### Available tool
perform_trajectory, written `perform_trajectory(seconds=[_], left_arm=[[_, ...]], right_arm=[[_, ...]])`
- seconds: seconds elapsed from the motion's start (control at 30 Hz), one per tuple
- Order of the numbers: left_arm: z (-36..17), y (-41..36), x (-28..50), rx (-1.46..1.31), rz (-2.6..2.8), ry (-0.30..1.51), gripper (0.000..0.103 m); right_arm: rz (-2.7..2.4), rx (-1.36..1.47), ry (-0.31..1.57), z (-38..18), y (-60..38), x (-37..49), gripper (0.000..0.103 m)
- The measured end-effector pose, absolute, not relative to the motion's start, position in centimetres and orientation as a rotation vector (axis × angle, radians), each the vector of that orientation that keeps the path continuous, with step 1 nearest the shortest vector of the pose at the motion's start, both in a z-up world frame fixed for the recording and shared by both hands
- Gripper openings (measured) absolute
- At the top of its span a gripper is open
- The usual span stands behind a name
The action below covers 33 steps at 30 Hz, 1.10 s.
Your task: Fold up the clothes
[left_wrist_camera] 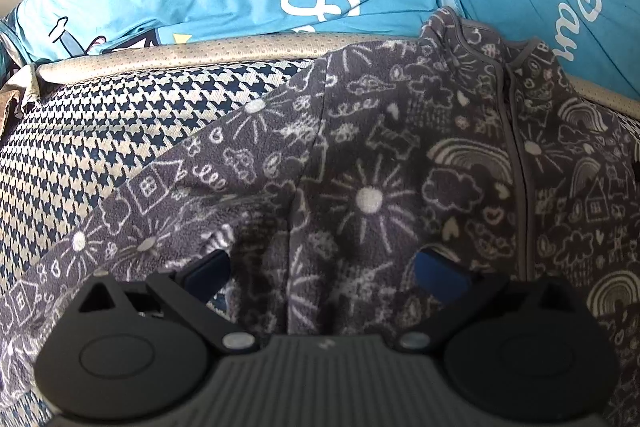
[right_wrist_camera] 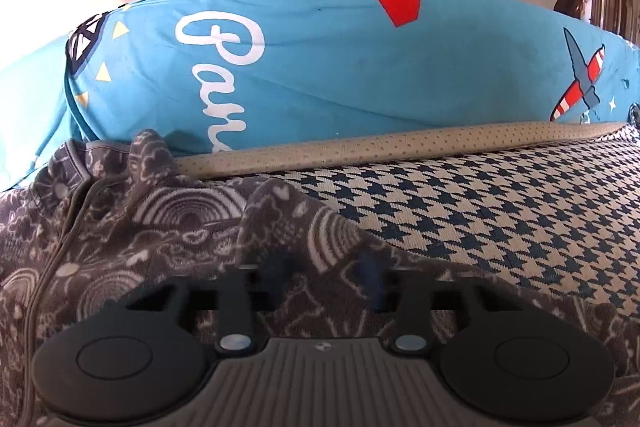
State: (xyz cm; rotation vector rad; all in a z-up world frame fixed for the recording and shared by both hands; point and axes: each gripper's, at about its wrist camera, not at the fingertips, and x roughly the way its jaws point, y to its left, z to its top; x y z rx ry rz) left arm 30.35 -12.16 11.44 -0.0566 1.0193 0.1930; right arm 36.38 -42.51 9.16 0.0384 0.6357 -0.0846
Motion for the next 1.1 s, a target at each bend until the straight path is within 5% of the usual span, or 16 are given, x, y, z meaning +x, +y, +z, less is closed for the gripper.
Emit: perform_trajectory(seconds=[0.2,0.77,1.1], left_arm=[[11.4,-12.1,30.3,-0.058,0.194,1.019,0.103],[11.8,-12.1,29.6,-0.036,0.19,1.006,0.103],[13.4,-12.3,26.6,-0.031,0.169,0.977,0.103]], right_arm=[[-0.133,0.013,0.617,9.1,-42.2,36.3,0.002],[-0.198,0.156,0.604,12.6,-45.7,34.0,0.001],[-0.11,0.186,0.679,14.8,-47.1,28.2,0.024]])
